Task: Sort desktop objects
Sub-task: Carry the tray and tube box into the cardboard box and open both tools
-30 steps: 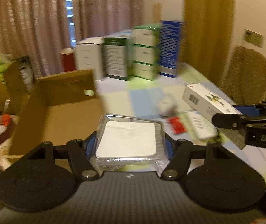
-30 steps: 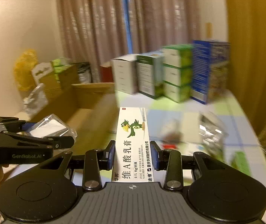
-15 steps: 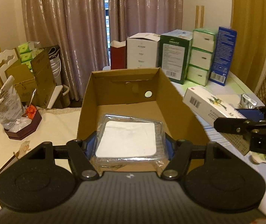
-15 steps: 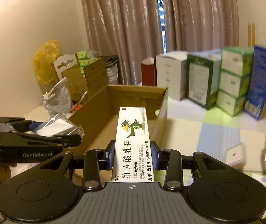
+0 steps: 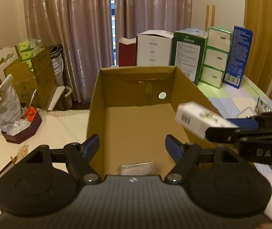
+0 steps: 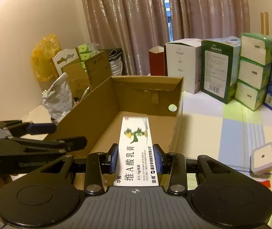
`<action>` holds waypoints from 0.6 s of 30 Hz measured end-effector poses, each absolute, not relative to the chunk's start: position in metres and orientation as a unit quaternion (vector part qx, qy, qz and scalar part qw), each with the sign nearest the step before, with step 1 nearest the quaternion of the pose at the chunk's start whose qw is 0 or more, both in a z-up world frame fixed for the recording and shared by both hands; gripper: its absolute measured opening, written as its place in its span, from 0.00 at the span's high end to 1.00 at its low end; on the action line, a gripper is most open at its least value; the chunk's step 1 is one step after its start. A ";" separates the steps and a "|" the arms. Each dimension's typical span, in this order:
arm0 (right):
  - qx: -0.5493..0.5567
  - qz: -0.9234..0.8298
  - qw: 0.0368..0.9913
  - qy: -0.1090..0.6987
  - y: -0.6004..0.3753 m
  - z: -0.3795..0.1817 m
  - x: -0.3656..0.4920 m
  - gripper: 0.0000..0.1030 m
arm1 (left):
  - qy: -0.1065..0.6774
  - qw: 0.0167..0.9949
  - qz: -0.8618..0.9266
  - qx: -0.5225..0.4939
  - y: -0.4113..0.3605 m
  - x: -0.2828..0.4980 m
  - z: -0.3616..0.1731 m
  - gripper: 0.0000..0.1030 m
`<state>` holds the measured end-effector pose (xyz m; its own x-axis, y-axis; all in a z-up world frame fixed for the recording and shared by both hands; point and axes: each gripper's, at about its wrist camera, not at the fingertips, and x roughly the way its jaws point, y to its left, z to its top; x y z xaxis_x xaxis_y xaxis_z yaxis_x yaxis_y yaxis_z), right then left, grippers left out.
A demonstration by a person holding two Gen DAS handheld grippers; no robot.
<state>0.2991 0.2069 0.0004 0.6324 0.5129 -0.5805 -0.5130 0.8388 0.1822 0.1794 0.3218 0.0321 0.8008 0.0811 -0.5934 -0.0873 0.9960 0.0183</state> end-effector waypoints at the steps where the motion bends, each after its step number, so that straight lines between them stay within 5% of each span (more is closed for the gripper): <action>1: -0.002 0.284 0.903 0.322 0.209 -0.001 0.299 0.66 | 0.310 0.950 0.045 -0.005 0.322 0.179 0.033 0.29; 8: -0.008 0.289 0.901 0.323 0.220 -0.010 0.302 0.66 | 0.303 0.951 0.053 -0.012 0.330 0.167 0.038 0.26; 12: -0.003 0.299 0.903 0.307 0.218 -0.007 0.300 0.49 | 0.299 0.953 0.056 -0.016 0.330 0.158 0.041 0.25; 18: 0.014 0.284 0.916 0.283 0.186 0.010 0.280 0.40 | 0.290 0.955 0.061 -0.024 0.323 0.141 0.047 0.23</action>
